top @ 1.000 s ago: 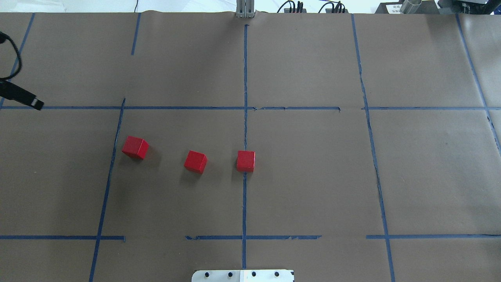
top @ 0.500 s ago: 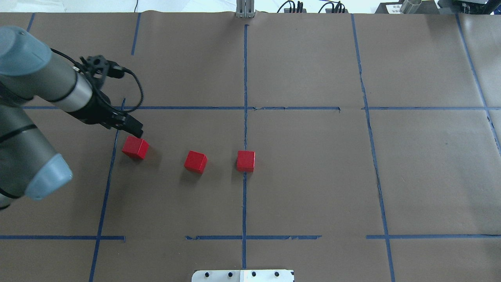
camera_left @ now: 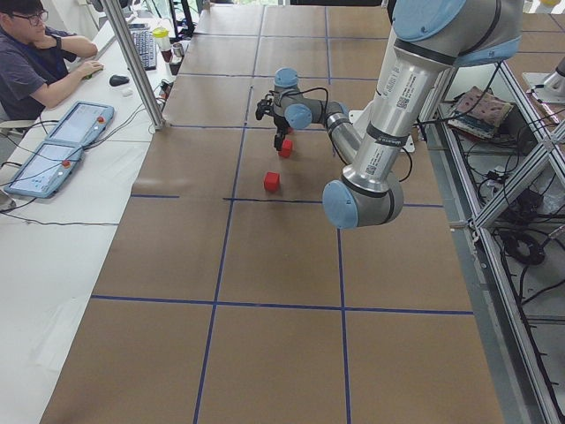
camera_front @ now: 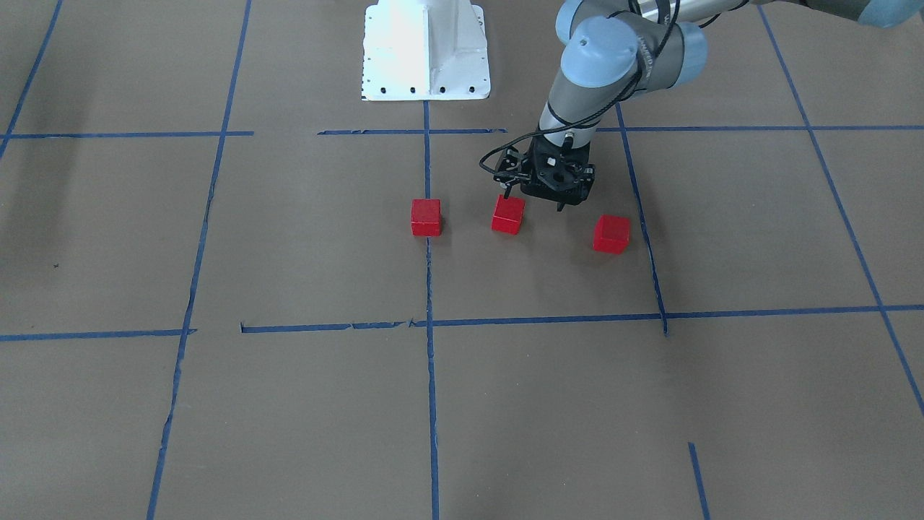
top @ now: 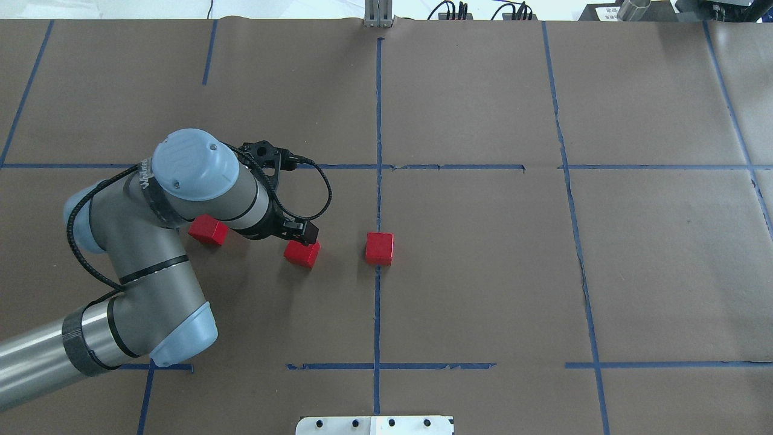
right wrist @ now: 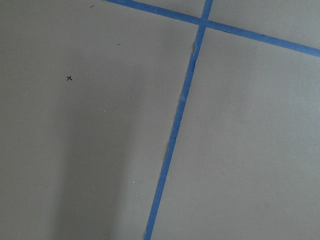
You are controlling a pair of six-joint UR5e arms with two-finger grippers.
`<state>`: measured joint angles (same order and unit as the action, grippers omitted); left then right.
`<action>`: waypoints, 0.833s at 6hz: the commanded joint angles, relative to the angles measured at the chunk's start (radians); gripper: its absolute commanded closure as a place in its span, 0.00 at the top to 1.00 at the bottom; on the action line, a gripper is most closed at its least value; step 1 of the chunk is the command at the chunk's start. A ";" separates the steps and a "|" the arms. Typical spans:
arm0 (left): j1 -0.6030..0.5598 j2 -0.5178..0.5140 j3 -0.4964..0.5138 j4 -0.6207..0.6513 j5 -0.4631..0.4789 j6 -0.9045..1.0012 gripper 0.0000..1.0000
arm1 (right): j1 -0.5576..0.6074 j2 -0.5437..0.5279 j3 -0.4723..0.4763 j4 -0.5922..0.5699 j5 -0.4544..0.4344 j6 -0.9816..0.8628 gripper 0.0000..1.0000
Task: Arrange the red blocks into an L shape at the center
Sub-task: 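Reach the left gripper over and grasp the middle red cube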
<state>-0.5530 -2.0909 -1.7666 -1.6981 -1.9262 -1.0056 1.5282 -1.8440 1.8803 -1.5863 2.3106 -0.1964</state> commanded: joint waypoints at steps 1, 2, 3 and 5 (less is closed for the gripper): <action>0.015 -0.040 0.057 0.000 0.009 -0.039 1.00 | 0.000 0.000 -0.001 0.000 0.000 -0.002 1.00; 0.016 -0.070 0.108 -0.003 0.007 -0.069 1.00 | 0.001 0.000 -0.001 0.000 0.000 0.000 1.00; 0.027 -0.070 0.136 -0.021 0.007 -0.083 1.00 | 0.001 0.000 -0.001 0.000 0.000 -0.002 1.00; 0.048 -0.072 0.171 -0.032 0.007 -0.084 1.00 | 0.000 0.000 -0.009 0.003 0.000 -0.002 1.00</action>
<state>-0.5130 -2.1619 -1.6104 -1.7259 -1.9190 -1.0877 1.5283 -1.8439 1.8759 -1.5852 2.3102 -0.1978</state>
